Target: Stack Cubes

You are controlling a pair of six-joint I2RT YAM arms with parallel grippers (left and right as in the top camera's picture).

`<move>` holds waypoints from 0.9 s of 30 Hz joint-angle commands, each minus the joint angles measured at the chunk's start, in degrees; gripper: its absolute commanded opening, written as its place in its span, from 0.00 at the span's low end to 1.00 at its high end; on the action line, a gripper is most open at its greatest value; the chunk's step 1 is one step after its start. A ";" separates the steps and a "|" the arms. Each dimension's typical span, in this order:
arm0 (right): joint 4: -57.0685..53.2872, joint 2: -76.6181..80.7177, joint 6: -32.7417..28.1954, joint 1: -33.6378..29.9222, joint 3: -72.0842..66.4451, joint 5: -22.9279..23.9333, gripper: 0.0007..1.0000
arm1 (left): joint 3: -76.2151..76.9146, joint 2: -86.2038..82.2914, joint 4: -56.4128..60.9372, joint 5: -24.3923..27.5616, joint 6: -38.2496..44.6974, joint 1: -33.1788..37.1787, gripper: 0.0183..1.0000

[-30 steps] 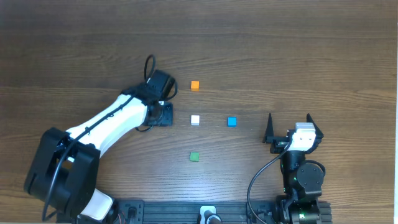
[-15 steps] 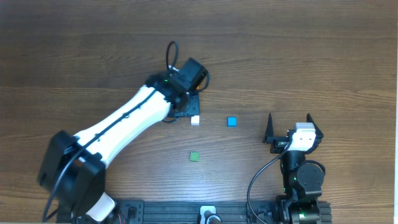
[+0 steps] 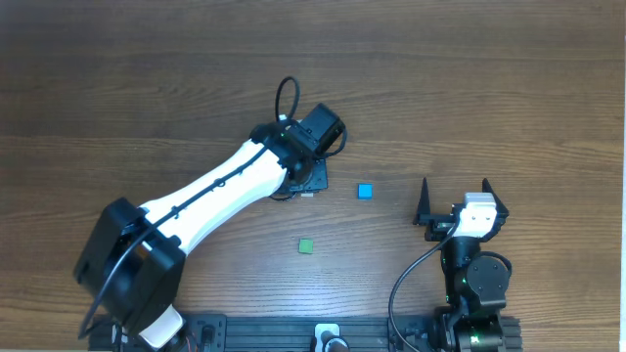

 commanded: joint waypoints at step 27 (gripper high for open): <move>-0.04 -0.50 -0.24 0.26 -0.42 -0.28 0.99 | 1.03 4.72 2.71 -3.39 -0.28 -1.92 0.02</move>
